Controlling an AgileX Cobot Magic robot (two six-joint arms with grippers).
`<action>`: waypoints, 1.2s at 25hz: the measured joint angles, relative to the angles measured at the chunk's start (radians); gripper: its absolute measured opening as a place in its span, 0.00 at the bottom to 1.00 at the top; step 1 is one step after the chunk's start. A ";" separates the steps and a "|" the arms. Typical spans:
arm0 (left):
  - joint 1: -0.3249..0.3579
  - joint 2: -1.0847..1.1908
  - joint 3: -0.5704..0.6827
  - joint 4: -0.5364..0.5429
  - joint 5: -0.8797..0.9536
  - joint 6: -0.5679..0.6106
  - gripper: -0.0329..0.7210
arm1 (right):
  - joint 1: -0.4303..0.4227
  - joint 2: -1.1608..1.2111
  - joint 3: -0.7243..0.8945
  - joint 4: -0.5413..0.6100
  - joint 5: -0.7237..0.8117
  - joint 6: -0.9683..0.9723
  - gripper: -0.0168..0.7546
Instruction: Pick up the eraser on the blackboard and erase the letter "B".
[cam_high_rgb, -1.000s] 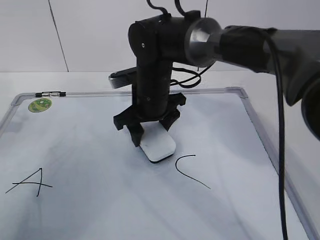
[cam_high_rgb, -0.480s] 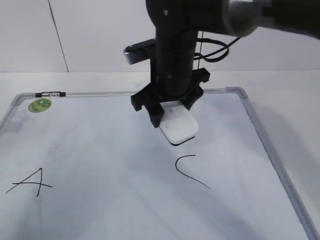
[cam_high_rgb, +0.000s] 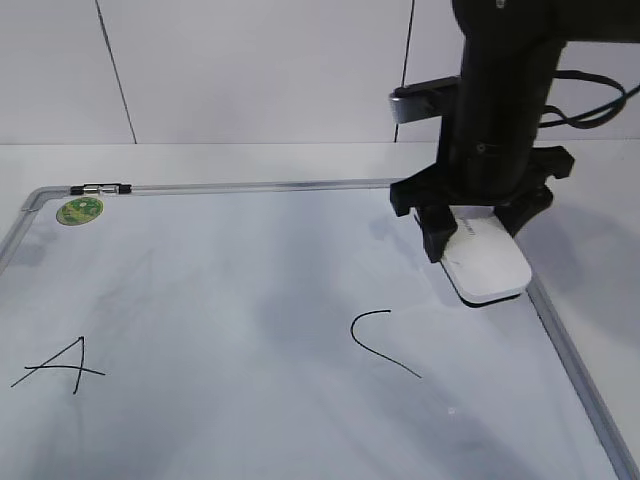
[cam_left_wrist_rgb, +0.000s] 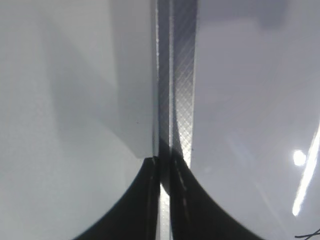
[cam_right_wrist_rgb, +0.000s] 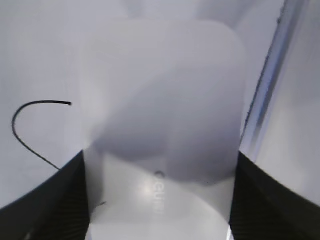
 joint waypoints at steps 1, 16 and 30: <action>0.000 0.000 0.000 0.000 0.000 0.000 0.07 | -0.015 -0.007 0.017 -0.004 0.000 0.006 0.70; 0.000 0.000 0.000 -0.023 0.013 0.000 0.07 | -0.050 -0.021 0.126 -0.029 -0.072 0.051 0.70; 0.000 0.002 0.000 -0.033 0.024 0.000 0.07 | -0.227 -0.015 0.127 0.049 -0.106 -0.024 0.70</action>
